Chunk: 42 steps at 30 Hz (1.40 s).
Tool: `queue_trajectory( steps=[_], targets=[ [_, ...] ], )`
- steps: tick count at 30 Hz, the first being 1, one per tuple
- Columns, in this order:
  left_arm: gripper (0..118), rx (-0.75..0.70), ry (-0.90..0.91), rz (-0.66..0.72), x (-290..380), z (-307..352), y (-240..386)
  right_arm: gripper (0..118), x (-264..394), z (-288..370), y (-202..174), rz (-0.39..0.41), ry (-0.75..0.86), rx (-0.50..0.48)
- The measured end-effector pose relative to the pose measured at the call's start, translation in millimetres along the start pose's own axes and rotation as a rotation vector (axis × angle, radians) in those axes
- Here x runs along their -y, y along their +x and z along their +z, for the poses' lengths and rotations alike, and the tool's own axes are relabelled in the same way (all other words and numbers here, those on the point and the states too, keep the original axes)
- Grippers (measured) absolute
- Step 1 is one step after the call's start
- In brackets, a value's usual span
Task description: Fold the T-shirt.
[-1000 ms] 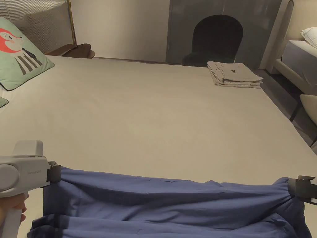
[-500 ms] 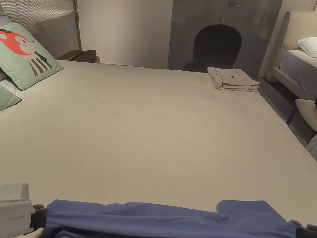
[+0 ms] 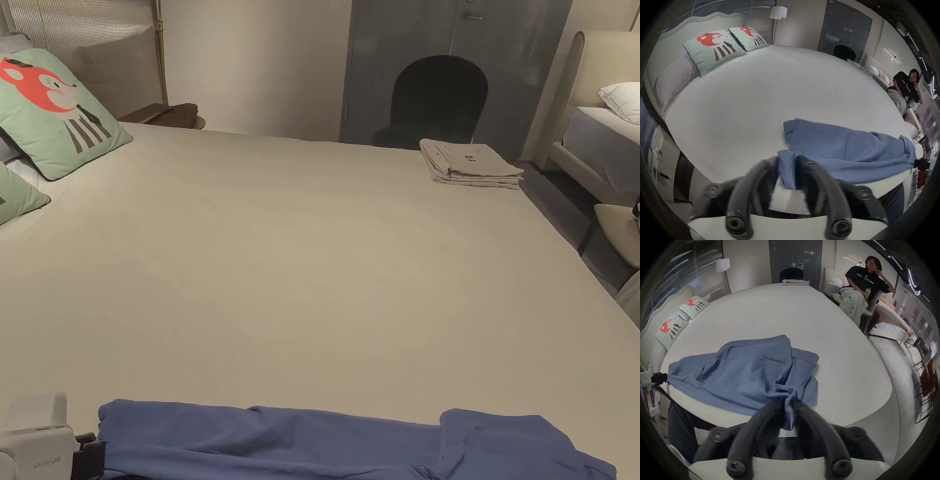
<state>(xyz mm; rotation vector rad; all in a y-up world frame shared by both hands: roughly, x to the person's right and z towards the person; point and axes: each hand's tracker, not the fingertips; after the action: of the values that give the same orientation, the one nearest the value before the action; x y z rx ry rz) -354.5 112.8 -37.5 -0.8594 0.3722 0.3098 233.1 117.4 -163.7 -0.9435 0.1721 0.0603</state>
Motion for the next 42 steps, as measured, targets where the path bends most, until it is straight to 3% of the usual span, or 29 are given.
queue_trajectory(
  steps=[2,3,4,12,14,16,18,19,21,26,30,31,32,33,34,35,42],
  targets=[
    [86,0.032,0.094,-0.014,-5,18,6,91,-3,10,0,0.011,0.074,0.035],
    [106,0.061,0.151,-0.024,-8,28,11,101,-7,16,-4,0.039,0.12,0.047],
    [110,0.081,0.214,-0.033,-13,39,18,100,-15,26,-10,0.051,0.196,0.044],
    [108,0.11,0.565,-0.069,-58,93,80,100,-67,76,-77,0.031,0.696,0.102],
    [100,0.107,0.61,-0.105,-61,99,91,95,-74,79,-92,0.02,0.756,0.093],
    [67,0.094,0.653,-0.138,-61,102,97,63,-79,82,-103,0.008,0.791,0.069],
    [23,0.104,0.675,-0.151,-59,104,100,11,-81,81,-111,-0.003,0.818,0.039],
    [10,0.117,0.691,-0.144,-59,103,98,1,-81,81,-115,-0.018,0.836,0.046],
    [1,0.19,0.712,-0.125,-58,105,93,0,-81,81,-121,-0.015,0.855,0.042],
    [0,0.271,0.629,-0.081,-62,95,67,0,-79,79,-134,0.01,0.85,0.024],
    [1,0.387,0.476,0.062,-71,67,20,0,-80,75,-140,0.008,0.829,0.012],
    [3,0.426,0.427,0.109,-72,56,4,0,-80,74,-141,0.009,0.821,0.011],
    [16,0.462,0.348,0.144,-74,45,-11,0,-80,72,-143,0.013,0.813,0.012],
    [56,0.495,0.266,0.183,-74,36,-25,0,-80,70,-145,0.017,0.805,0.013],
    [87,0.525,0.205,0.209,-72,24,-39,0,-79,70,-147,0.028,0.799,0.005],
    [108,0.547,0.139,0.216,-70,13,-50,0,-79,69,-150,0.035,0.792,0.003],
    [110,0.599,-0.049,0.39,-43,-47,-108,0,-75,53,-163,0.071,0.751,0.003]
  ],
)
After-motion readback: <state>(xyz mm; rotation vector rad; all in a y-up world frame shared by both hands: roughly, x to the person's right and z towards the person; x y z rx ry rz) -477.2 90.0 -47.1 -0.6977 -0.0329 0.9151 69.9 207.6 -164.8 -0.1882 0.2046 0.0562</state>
